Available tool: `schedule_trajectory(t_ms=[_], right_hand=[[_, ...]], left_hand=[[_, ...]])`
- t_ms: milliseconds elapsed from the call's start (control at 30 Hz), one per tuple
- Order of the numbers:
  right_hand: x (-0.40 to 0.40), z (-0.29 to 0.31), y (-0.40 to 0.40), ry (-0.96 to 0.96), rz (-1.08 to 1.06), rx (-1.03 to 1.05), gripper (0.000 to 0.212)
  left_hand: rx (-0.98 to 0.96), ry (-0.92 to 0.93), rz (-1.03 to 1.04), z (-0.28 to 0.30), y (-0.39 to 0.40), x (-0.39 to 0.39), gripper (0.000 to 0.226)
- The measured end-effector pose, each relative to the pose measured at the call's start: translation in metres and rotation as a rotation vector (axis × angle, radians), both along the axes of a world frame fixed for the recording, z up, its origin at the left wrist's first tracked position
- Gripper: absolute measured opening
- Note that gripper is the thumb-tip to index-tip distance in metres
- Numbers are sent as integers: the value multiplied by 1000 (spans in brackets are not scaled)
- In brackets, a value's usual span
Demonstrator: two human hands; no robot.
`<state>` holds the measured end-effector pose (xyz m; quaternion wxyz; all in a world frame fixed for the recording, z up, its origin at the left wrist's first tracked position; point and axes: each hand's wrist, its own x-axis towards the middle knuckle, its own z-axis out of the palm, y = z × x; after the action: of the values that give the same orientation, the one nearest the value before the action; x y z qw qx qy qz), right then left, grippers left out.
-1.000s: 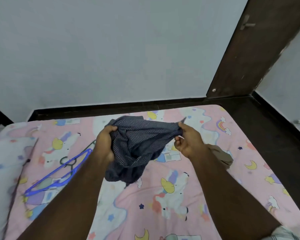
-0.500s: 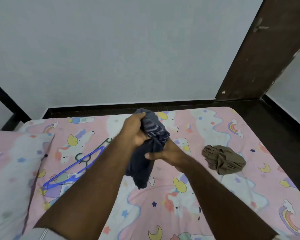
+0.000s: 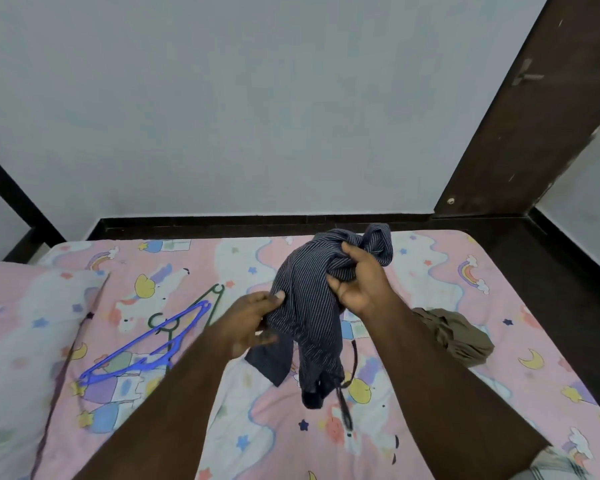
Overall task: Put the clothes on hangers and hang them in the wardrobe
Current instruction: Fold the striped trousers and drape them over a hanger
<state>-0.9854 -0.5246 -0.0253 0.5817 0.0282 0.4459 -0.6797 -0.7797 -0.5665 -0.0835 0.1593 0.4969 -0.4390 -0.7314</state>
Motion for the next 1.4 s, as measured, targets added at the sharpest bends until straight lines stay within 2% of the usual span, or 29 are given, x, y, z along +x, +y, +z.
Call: schedule_trajectory(t_ms=[67, 133, 167, 267, 300, 400, 500, 567, 633, 700, 767, 867, 933, 1000, 1067, 1167, 1233, 1333, 1400], right_hand=[[-10, -7, -1, 27, 20, 1, 22], [-20, -17, 0, 122, 93, 39, 32], [-24, -21, 2, 231, 148, 97, 36], [-25, -32, 11, 722, 316, 240, 39], [-22, -32, 17, 822, 369, 221, 37], [-3, -30, 38, 927, 544, 60, 38], [5, -34, 45, 1168, 493, -32, 48], [1, -32, 44, 1280, 388, -9, 39], [-8, -28, 38, 1314, 340, 52, 26], [-18, -21, 32, 1244, 348, 51, 29], [-28, -10, 29, 1149, 368, 22, 30], [-42, 8, 25, 1061, 422, -86, 17], [-49, 19, 23, 1058, 418, -186, 11], [-55, 28, 21, 1094, 395, -234, 15], [-59, 31, 19, 1202, 379, -203, 22], [-64, 23, 28, 1406, 394, -12, 24], [-68, 12, 40, 1479, 479, 135, 22], [-85, -2, 53, 1478, 543, 260, 20], [-101, 1, 54, 1314, 492, 282, 18]], left_hand=[[-68, 34, 110, 9, -3, -7, 12], [-112, 61, 199, 21, -8, -15, 16], [-139, 78, 212, 27, -9, -19, 20], [-204, 135, 235, 42, -10, -37, 21], [-214, 130, 247, 46, -9, -45, 17], [-157, 173, 268, 58, -4, -66, 16], [-24, 302, 227, 68, 0, -77, 26], [19, 349, 183, 77, 0, -79, 34], [-37, 339, 139, 86, -2, -80, 38], [-134, 280, 74, 92, -6, -79, 41], [-316, 134, -14, 98, -10, -76, 37], [-732, -105, -112, 113, -13, -74, 5], [-899, -137, -91, 123, -15, -77, 32], [-941, -93, -13, 132, -14, -80, 47], [-912, -51, 84, 141, -12, -85, 42], [-859, 21, 210, 156, -10, -91, 39], [-822, 68, 298, 168, -12, -90, 39], [-765, 98, 418, 181, -16, -78, 33], [-706, 143, 510, 182, -22, -66, 29]])
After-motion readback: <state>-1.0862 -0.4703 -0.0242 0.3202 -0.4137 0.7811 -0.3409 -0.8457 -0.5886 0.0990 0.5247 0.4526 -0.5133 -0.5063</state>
